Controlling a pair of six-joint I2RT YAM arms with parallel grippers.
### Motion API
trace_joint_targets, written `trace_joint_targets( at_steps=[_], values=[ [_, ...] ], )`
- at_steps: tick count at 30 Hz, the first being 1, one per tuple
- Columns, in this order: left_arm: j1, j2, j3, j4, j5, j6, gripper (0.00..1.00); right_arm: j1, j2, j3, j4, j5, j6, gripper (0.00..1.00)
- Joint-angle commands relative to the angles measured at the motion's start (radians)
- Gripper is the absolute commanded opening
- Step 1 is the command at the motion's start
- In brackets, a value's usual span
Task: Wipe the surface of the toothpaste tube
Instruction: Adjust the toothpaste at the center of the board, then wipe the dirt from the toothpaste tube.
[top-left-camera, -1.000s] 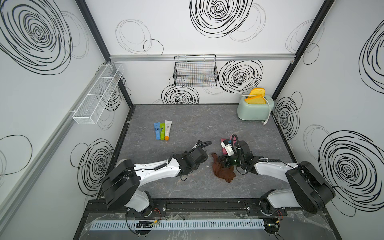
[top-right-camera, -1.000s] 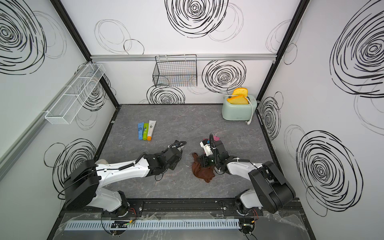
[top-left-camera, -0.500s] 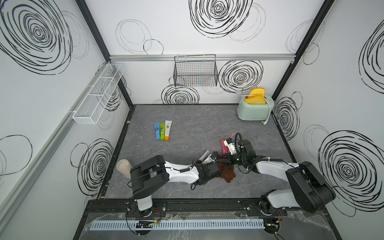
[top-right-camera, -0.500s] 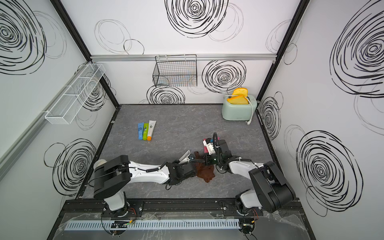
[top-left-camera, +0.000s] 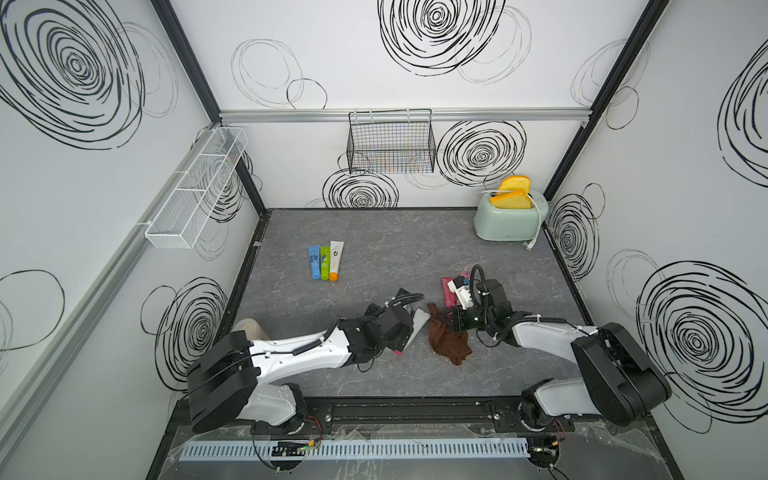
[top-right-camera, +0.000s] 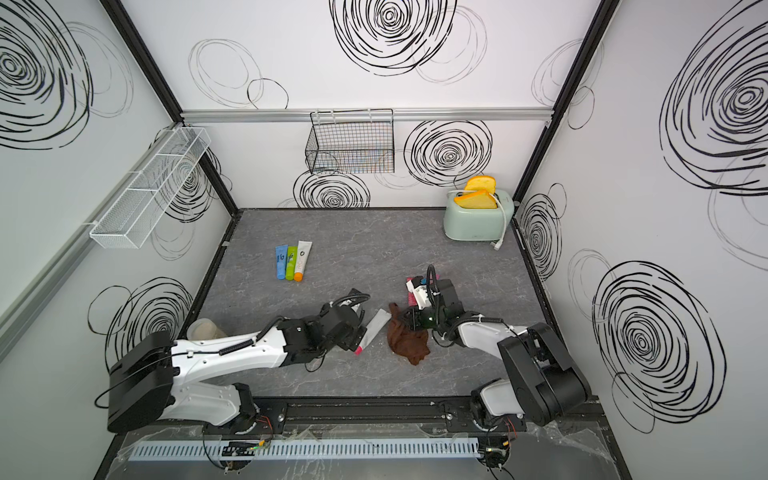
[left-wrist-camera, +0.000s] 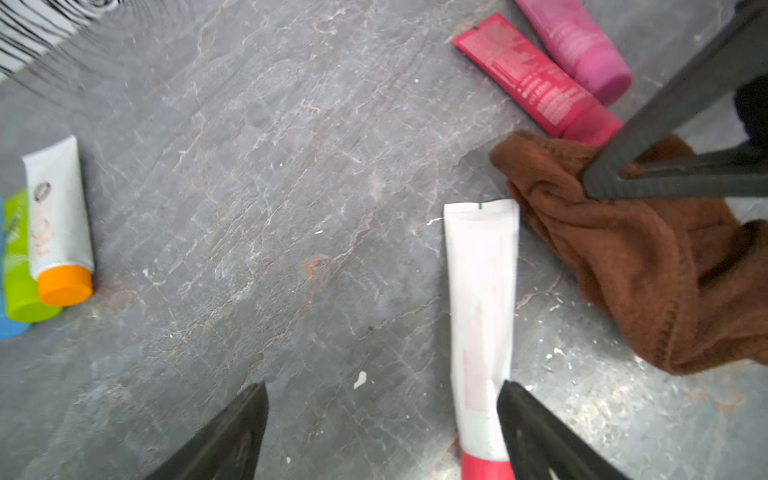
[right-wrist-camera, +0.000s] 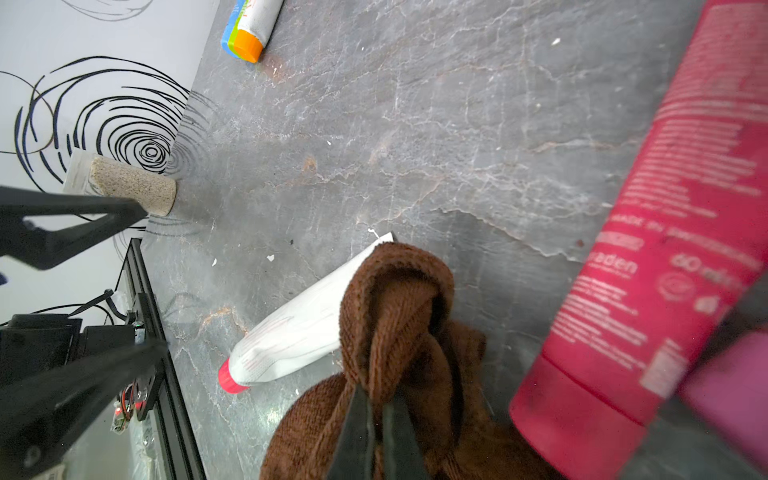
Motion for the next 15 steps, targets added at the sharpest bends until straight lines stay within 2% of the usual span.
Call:
trace_joint_targets(
  at_steps=[1,4,8,12,15],
  values=[
    [0.017,-0.018,-0.079,0.11,0.231,-0.024,0.91,-0.015,-0.017,-0.014,0.029,-0.018,0.008,0.0],
    [0.015,-0.007,-0.107,0.123,0.285,-0.037,0.91,-0.029,-0.026,-0.021,0.038,-0.032,0.015,0.0],
    [0.006,0.007,-0.137,0.123,0.31,-0.051,0.85,-0.044,-0.029,-0.027,0.046,-0.046,0.019,0.0],
    [-0.015,0.002,-0.16,0.111,0.298,-0.067,0.74,-0.049,-0.025,-0.026,0.049,-0.051,0.019,0.0],
    [-0.032,0.008,-0.179,0.13,0.298,-0.079,0.71,-0.049,-0.025,-0.024,0.049,-0.053,0.018,0.0]
  ],
)
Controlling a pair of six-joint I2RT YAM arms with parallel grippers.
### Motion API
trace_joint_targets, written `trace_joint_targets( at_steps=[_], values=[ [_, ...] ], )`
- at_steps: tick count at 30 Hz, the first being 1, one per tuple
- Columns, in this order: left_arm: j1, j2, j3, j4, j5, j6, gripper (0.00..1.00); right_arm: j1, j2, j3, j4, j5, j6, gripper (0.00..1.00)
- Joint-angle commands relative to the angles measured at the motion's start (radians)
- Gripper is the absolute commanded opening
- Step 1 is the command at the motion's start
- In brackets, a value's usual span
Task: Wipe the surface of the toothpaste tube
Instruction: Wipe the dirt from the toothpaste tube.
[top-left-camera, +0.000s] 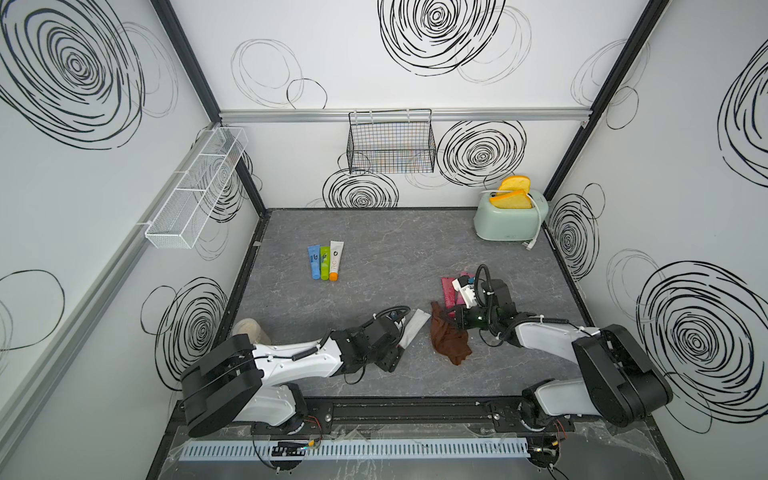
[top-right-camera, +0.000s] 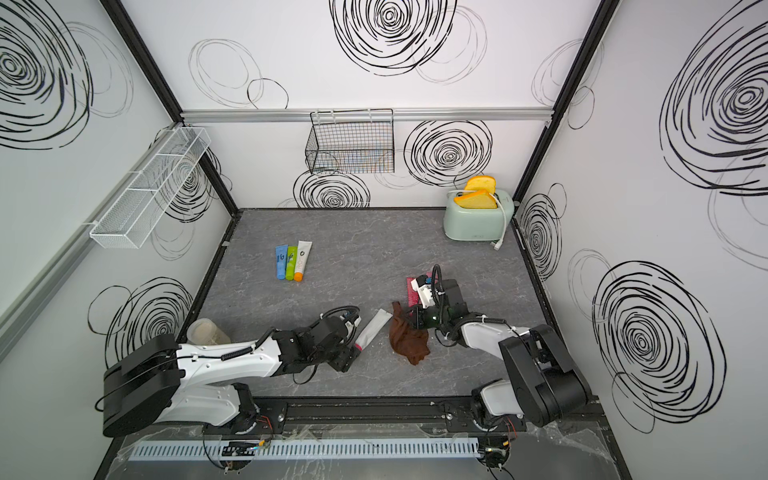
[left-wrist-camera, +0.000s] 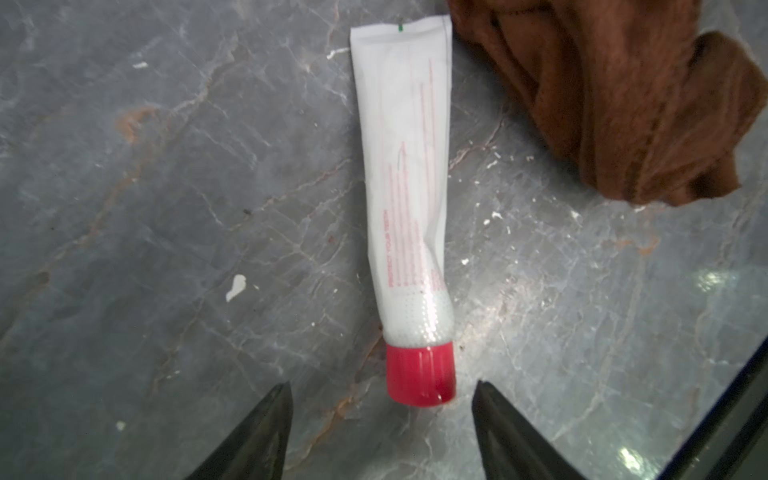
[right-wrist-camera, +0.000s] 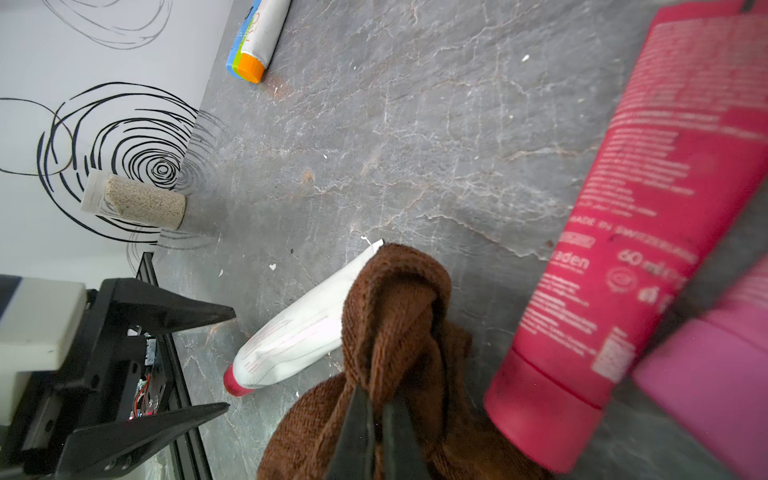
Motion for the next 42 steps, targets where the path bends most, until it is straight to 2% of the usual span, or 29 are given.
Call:
trace_joint_targets(
  at_steps=[1,3,6,9,13,17,19,21,23,24,26,28,32,36,42],
  values=[
    [-0.013,0.01,-0.023,0.056,0.014,-0.026,0.69,-0.006,-0.017,-0.008,0.019,-0.017,0.002,0.0],
    [-0.014,0.032,-0.025,0.073,0.005,-0.027,0.65,-0.006,-0.018,-0.008,0.019,-0.015,0.002,0.0],
    [-0.016,0.064,-0.013,0.083,-0.011,-0.017,0.5,-0.006,-0.026,-0.01,0.018,-0.025,0.0,0.0],
    [-0.016,0.073,-0.002,0.08,-0.03,-0.003,0.42,0.0,-0.035,-0.005,0.018,-0.05,0.0,0.0],
    [-0.011,0.058,0.009,0.061,-0.051,0.032,0.25,0.047,-0.031,0.055,-0.044,-0.044,-0.011,0.0],
    [0.003,0.018,0.0,0.06,-0.072,0.055,0.16,0.106,-0.014,0.151,-0.123,0.024,-0.032,0.0],
    [0.012,-0.001,-0.014,0.076,-0.065,0.06,0.15,0.119,0.019,0.196,-0.147,0.045,-0.043,0.0],
    [0.022,-0.01,-0.019,0.083,-0.058,0.068,0.3,0.122,0.064,0.237,-0.171,0.054,-0.058,0.0],
    [0.027,-0.023,-0.018,0.088,-0.06,0.077,0.61,0.123,0.1,0.258,-0.179,0.059,-0.07,0.0],
    [0.031,-0.034,-0.016,0.093,-0.066,0.084,0.69,0.122,0.108,0.259,-0.178,0.062,-0.073,0.0],
    [0.053,-0.065,-0.013,0.108,-0.089,0.108,0.78,0.119,0.114,0.247,-0.168,0.076,-0.079,0.0],
    [0.102,-0.095,-0.013,0.136,-0.087,0.132,0.8,0.115,0.116,0.232,-0.156,0.077,-0.078,0.0],
    [0.217,-0.096,-0.016,0.213,0.088,0.147,0.78,0.113,0.123,0.218,-0.148,0.063,-0.082,0.0],
    [0.199,-0.044,-0.016,0.22,0.152,0.142,0.74,0.1,0.098,0.2,-0.14,0.062,-0.084,0.0],
    [0.136,0.003,-0.028,0.166,0.105,0.115,0.68,0.078,0.105,0.18,-0.101,0.023,-0.073,0.0]
  ],
)
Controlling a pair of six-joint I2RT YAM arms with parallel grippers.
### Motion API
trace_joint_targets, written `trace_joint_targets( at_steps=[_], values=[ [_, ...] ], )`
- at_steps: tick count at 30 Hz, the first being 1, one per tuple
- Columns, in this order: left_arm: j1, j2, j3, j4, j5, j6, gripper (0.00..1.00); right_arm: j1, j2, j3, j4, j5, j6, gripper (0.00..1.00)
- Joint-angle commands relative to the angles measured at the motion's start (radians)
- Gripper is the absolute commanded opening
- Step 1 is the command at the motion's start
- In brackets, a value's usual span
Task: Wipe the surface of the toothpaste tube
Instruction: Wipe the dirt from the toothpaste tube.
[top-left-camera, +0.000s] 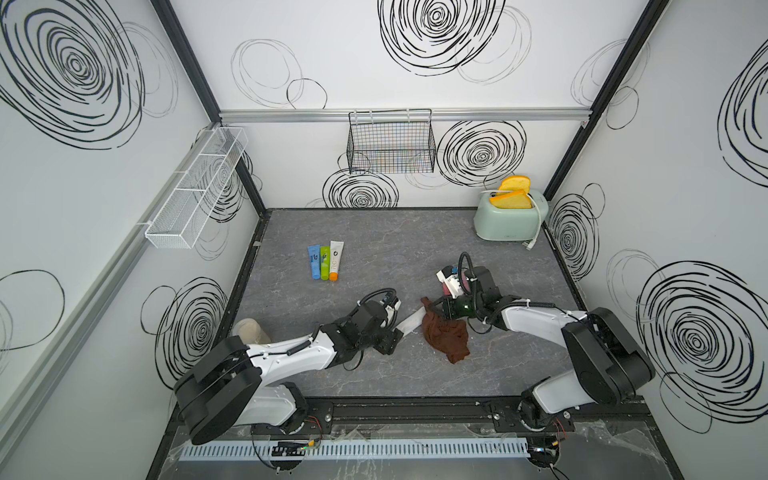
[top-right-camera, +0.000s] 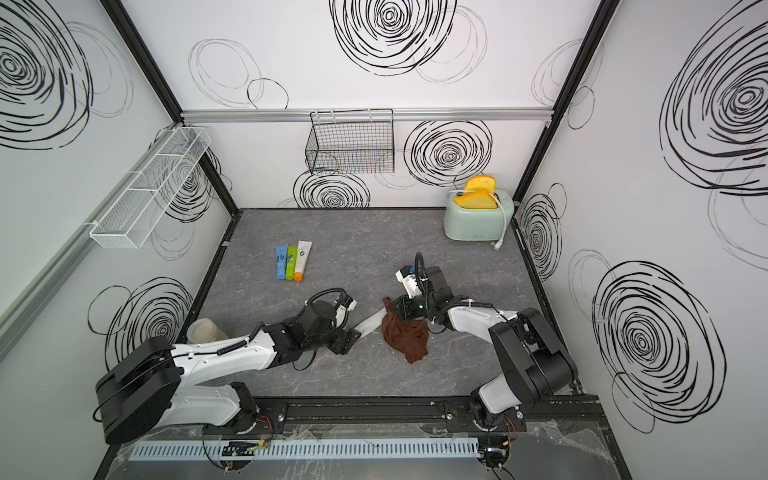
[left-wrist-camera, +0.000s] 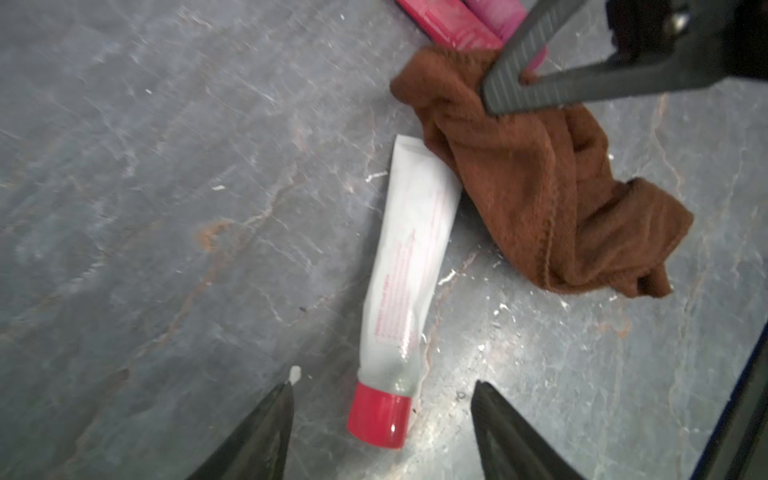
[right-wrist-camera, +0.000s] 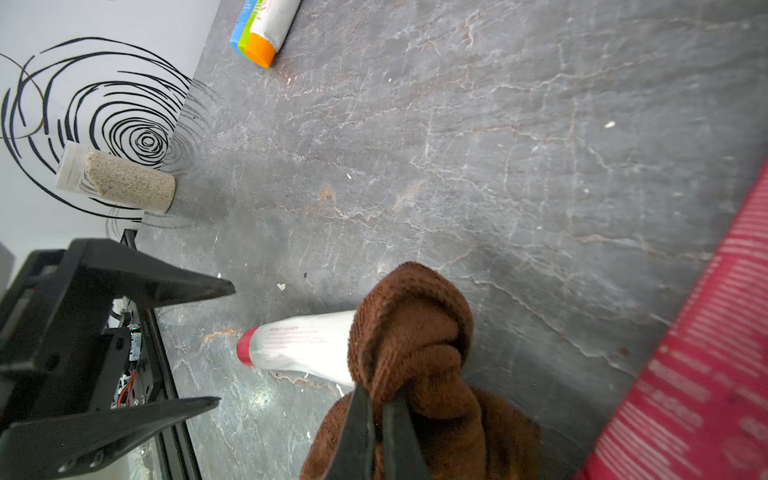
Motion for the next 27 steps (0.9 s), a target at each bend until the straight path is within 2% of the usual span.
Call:
trace_joint_targets(
  at_steps=[1,8,15,18,24,27],
  values=[
    [-0.027,0.013,-0.015,-0.005,0.005,-0.013,0.68,-0.009,-0.003,-0.015,0.033,-0.03,-0.007,0.0],
    [-0.041,0.052,0.0,-0.034,-0.036,-0.035,0.57,-0.013,-0.01,-0.025,0.042,-0.035,-0.004,0.0],
    [-0.052,0.112,0.034,-0.049,-0.087,-0.037,0.63,-0.016,-0.016,-0.032,0.046,-0.045,-0.001,0.0],
    [-0.055,0.132,0.045,-0.053,-0.09,-0.032,0.56,-0.016,-0.019,-0.031,0.049,-0.053,0.0,0.0],
    [-0.072,0.137,0.05,-0.029,-0.101,-0.016,0.36,-0.004,-0.028,-0.012,0.026,-0.09,0.001,0.0],
    [-0.073,0.137,0.049,-0.019,-0.095,-0.009,0.29,0.03,-0.039,0.03,-0.032,-0.057,-0.014,0.0]
  ],
)
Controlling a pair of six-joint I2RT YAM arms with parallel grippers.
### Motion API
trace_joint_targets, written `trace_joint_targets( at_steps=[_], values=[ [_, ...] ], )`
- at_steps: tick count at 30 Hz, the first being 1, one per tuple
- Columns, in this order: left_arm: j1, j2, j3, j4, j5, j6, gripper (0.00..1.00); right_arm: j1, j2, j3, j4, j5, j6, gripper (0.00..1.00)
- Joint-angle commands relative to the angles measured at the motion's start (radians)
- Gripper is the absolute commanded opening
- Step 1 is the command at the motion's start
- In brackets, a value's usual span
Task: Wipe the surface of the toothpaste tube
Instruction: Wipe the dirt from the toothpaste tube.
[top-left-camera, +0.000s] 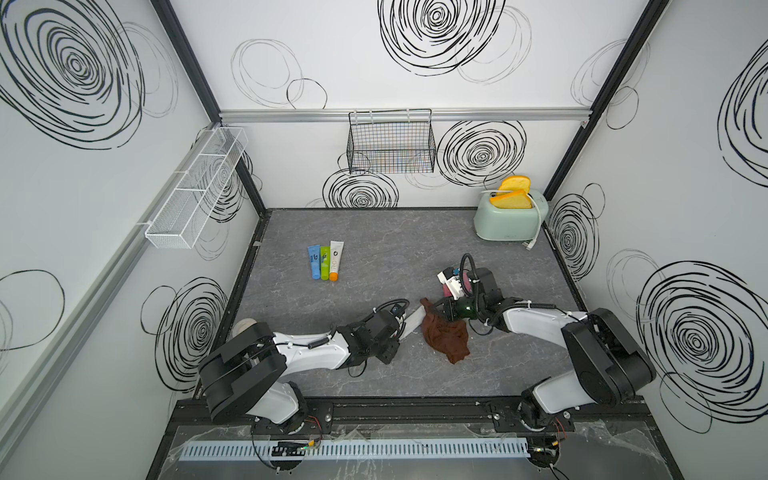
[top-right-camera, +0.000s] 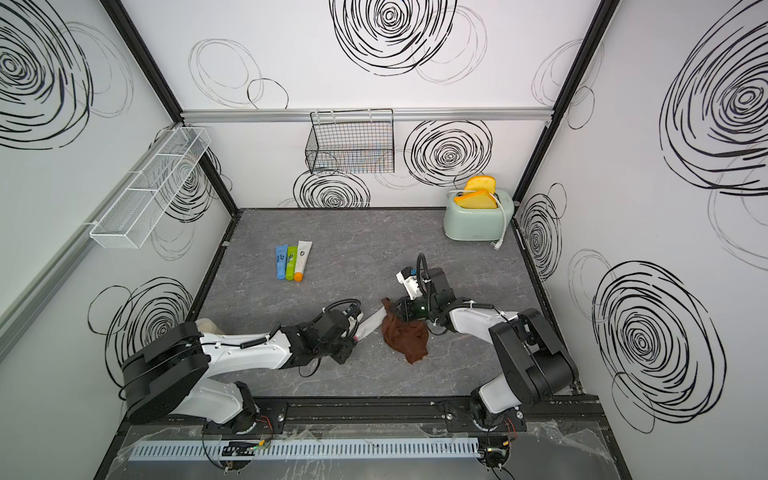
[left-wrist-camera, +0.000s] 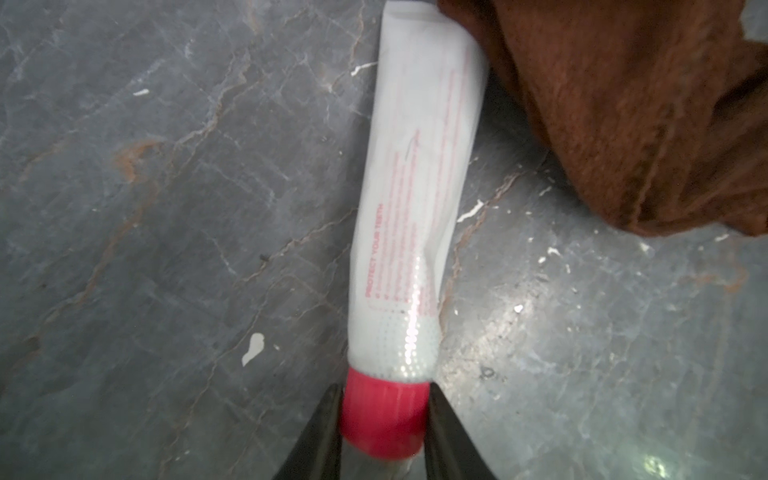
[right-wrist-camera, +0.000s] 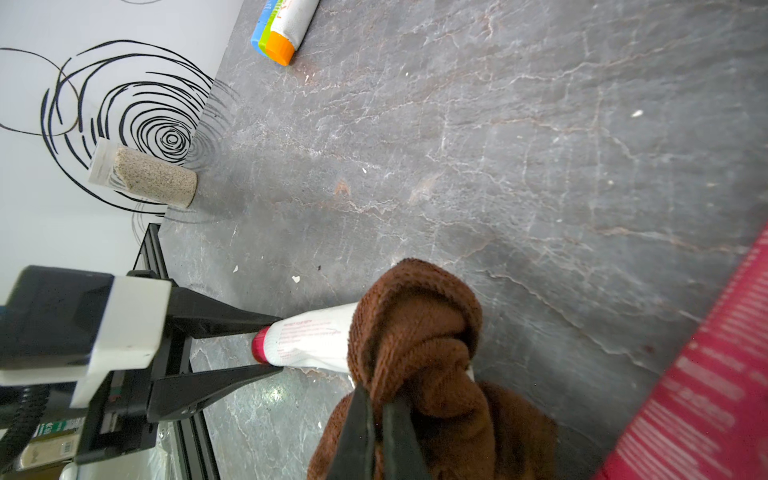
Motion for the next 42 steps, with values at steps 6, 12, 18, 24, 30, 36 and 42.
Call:
trace_joint_targets(
  at_steps=[6,12,18,24,30,36,42],
  values=[
    [-0.013,-0.018,0.003,0.041,-0.02,0.018,0.19,0.091,0.035,0.121,-0.138,0.123,-0.048,0.0],
    [-0.016,-0.036,-0.008,0.05,-0.023,0.022,0.15,0.107,0.179,0.139,-0.115,0.128,-0.039,0.0],
    [-0.016,-0.03,-0.004,0.06,-0.035,0.024,0.13,0.174,0.198,0.123,-0.096,0.093,-0.01,0.0],
    [-0.015,-0.007,0.009,0.064,-0.031,0.033,0.1,0.283,0.177,0.075,0.01,0.021,0.084,0.0],
    [-0.018,-0.029,-0.003,0.066,-0.026,0.032,0.09,0.19,0.205,0.073,-0.012,0.046,0.05,0.0],
    [-0.02,-0.041,-0.013,0.071,-0.022,0.03,0.08,0.049,0.186,0.14,-0.115,0.126,-0.016,0.0],
    [-0.021,-0.035,-0.009,0.072,-0.026,0.03,0.08,0.11,0.22,0.162,-0.11,0.094,-0.014,0.0]
  ],
)
